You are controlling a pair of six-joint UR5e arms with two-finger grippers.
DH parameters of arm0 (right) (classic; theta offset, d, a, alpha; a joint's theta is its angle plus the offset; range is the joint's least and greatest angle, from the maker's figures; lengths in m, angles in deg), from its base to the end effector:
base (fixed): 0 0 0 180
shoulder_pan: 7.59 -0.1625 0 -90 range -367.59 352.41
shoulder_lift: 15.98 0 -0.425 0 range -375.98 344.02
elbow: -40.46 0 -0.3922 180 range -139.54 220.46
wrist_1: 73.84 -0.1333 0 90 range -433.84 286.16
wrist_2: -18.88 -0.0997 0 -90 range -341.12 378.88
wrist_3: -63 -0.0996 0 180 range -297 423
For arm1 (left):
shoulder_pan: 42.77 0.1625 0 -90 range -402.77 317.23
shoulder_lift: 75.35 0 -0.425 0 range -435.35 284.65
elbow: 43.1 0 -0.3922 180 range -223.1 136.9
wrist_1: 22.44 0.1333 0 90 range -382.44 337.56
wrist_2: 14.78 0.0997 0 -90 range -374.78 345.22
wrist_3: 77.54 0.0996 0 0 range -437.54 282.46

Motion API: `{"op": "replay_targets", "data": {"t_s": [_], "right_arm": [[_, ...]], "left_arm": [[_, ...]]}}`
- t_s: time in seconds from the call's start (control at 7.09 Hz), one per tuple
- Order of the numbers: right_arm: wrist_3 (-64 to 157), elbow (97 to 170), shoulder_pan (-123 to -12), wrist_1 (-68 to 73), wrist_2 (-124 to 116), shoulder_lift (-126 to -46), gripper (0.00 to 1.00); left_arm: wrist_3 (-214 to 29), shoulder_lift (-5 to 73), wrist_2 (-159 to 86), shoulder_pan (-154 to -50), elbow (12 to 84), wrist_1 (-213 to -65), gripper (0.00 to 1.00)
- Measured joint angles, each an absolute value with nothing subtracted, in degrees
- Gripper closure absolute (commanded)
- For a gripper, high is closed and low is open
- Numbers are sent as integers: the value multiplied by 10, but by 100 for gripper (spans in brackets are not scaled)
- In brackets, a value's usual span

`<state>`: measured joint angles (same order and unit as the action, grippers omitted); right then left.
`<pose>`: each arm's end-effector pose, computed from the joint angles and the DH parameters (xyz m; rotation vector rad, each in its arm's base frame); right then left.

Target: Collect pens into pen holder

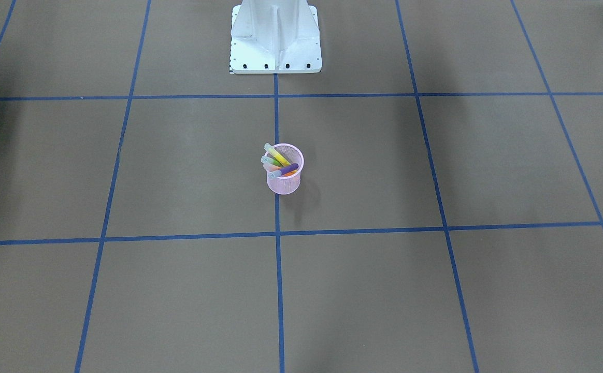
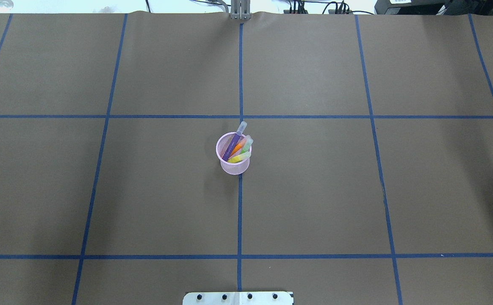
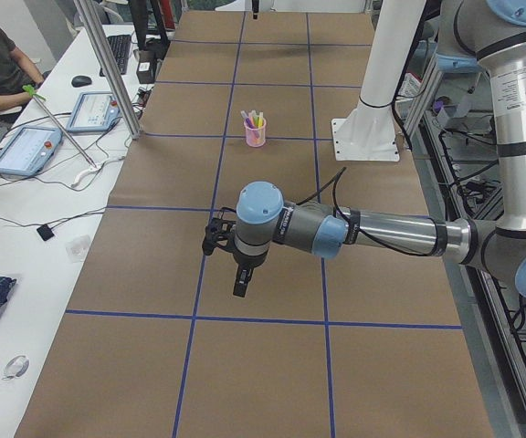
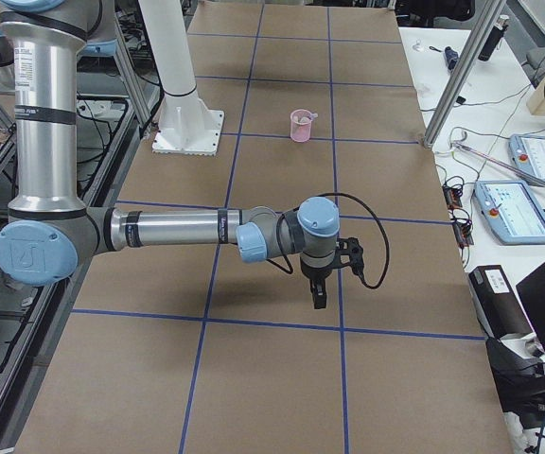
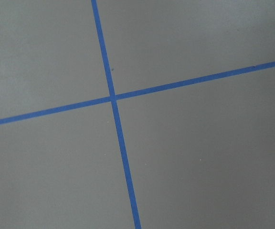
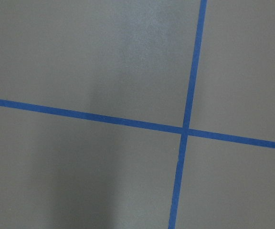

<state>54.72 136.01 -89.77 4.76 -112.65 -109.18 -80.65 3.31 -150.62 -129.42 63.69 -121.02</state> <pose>0.0010 -0.4874 0.6195 0.1261 -0.7463 -0.0793 -0.0372 -0.4233 0.5851 0.1864 0.8078 0.1019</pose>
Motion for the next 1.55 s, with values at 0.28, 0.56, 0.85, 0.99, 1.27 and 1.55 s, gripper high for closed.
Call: {"op": "replay_targets", "data": {"t_s": [0.28, 0.56, 0.85, 0.99, 1.27, 1.55], "right_arm": [[548, 1365, -906, 54, -1132, -1088, 0], [555, 1370, -912, 94, -1143, -1072, 0], [601, 1372, -918, 155, -1142, -1053, 0], [624, 1372, -922, 176, -1139, -1048, 0], [647, 1369, -926, 189, -1133, -1049, 0], [650, 1366, -927, 185, -1132, -1057, 0]], "left_arm": [[-807, 59, -1518, -1295, 605, -1185, 1], [-809, 76, -1513, -1294, 579, -1175, 1], [-808, 85, -1495, -1294, 574, -1158, 1], [-807, 88, -1478, -1294, 574, -1155, 1], [-807, 89, -1464, -1294, 568, -1154, 0], [-809, 89, -1465, -1294, 563, -1152, 0]]}}
